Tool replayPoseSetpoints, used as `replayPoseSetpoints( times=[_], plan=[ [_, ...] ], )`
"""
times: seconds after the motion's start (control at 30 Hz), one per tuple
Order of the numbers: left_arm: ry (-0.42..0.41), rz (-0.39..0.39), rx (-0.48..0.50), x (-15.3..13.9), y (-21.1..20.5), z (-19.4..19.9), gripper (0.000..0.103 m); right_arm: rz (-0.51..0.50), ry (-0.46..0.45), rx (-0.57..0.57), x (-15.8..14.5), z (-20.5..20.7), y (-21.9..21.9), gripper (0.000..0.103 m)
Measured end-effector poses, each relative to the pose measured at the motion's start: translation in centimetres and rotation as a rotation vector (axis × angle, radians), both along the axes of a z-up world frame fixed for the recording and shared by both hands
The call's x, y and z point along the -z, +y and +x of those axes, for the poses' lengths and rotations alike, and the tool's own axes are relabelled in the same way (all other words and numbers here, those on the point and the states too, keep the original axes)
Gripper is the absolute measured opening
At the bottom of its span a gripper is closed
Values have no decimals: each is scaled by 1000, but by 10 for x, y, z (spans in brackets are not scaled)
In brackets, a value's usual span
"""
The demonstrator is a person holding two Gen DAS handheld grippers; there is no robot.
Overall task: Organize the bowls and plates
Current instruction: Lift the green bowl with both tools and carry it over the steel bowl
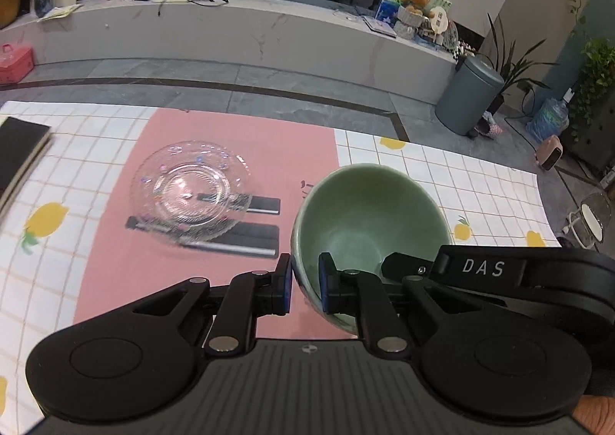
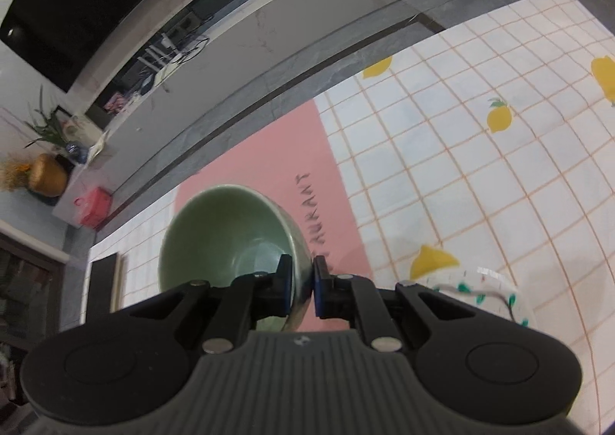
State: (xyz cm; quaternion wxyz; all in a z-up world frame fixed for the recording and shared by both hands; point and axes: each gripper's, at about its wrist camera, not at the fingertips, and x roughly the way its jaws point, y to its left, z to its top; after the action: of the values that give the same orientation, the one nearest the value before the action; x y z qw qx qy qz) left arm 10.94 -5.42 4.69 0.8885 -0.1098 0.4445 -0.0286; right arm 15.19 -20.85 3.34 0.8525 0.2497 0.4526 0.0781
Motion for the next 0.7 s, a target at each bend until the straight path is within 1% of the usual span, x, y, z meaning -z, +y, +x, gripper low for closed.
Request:
replayPoseSetpoints(
  times=[0.23, 0.37, 0.5, 0.7],
  plan=[
    [-51, 6, -15, -25, -7, -47, 15, -5, -57, -32, -26, -57, -6, 9],
    [-68, 20, -9, -33, -12, -68, 15, 9, -72, -45, -34, -83, -15, 9],
    [-63, 25, 1, -34, -17, -89, 15, 22, -72, -56, -33, -106, -21, 9],
    [-36, 21, 4, -20, -17, -121, 17, 4, -70, -76, -27, -131, -22, 9]
  ],
)
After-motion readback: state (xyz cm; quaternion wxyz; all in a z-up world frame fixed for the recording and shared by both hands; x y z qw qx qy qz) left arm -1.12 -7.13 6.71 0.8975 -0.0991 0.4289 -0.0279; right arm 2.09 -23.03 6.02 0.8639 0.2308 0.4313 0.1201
